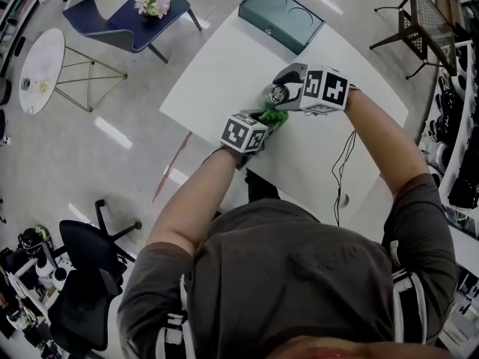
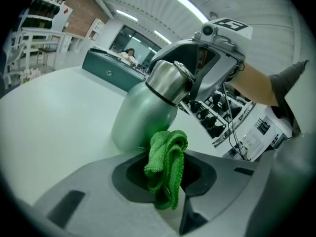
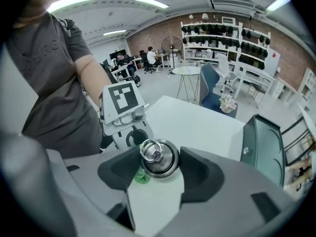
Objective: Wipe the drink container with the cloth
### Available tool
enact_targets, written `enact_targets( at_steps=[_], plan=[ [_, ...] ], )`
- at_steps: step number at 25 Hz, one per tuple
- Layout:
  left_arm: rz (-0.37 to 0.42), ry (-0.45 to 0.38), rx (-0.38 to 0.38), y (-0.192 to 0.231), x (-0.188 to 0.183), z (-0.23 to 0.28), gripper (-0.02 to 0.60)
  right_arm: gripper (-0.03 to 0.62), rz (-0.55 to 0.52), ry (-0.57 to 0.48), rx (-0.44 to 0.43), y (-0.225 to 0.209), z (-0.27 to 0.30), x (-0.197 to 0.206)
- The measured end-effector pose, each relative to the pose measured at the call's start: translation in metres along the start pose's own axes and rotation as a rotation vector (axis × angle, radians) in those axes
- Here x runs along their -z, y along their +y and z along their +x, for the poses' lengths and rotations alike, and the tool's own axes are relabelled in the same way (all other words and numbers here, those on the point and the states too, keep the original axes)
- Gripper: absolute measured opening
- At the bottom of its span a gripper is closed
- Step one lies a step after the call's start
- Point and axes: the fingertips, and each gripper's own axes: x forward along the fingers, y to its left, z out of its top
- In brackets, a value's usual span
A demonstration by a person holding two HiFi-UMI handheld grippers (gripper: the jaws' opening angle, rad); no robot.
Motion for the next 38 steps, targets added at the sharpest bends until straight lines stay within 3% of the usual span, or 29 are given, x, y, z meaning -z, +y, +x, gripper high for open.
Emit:
enact_targets(
  at_steps=[4,7,10,14,16,18,23,31,34,38],
  plan=[
    [0.056,0.030,-0.022,0.000,0.002,-0.004,0.091,0.247,0.070,0.041,0.035,-0.001,0.003,-0.001],
    [0.068,0.016,-0.021,-0.002,-0.001,-0.010,0.091,0.236,0.237,-0.007,0.054,-0.009,0.000,0.001],
    [0.061,-0.053,-0.016,-0.004,-0.013,-0.027,0.091,0.233,0.525,-0.220,0.072,-0.026,-0.012,0.006],
    [0.065,-0.206,-0.016,-0.007,-0.044,-0.055,0.091,0.232,0.932,-0.609,0.088,-0.044,-0.034,0.011],
    [0.077,-0.264,-0.027,-0.008,-0.058,-0.063,0.091,0.230,1.065,-0.780,0.090,-0.047,-0.041,0.010],
    [0.082,-0.283,-0.054,-0.004,-0.064,-0.065,0.091,0.229,1.134,-0.910,0.080,-0.047,-0.046,0.008],
    [0.027,-0.283,-0.131,0.024,-0.063,-0.077,0.091,0.222,1.172,-1.057,0.057,-0.050,-0.059,0.004],
    [-0.050,-0.313,-0.236,0.078,-0.062,-0.113,0.091,0.222,1.164,-1.126,0.046,-0.052,-0.084,0.006],
    [-0.070,-0.339,-0.235,0.087,-0.068,-0.131,0.091,0.222,1.128,-1.074,0.057,-0.049,-0.082,0.004],
    [-0.046,-0.349,-0.055,0.056,-0.089,-0.144,0.091,0.222,0.991,-0.824,0.128,-0.043,-0.064,0.009]
  ],
)
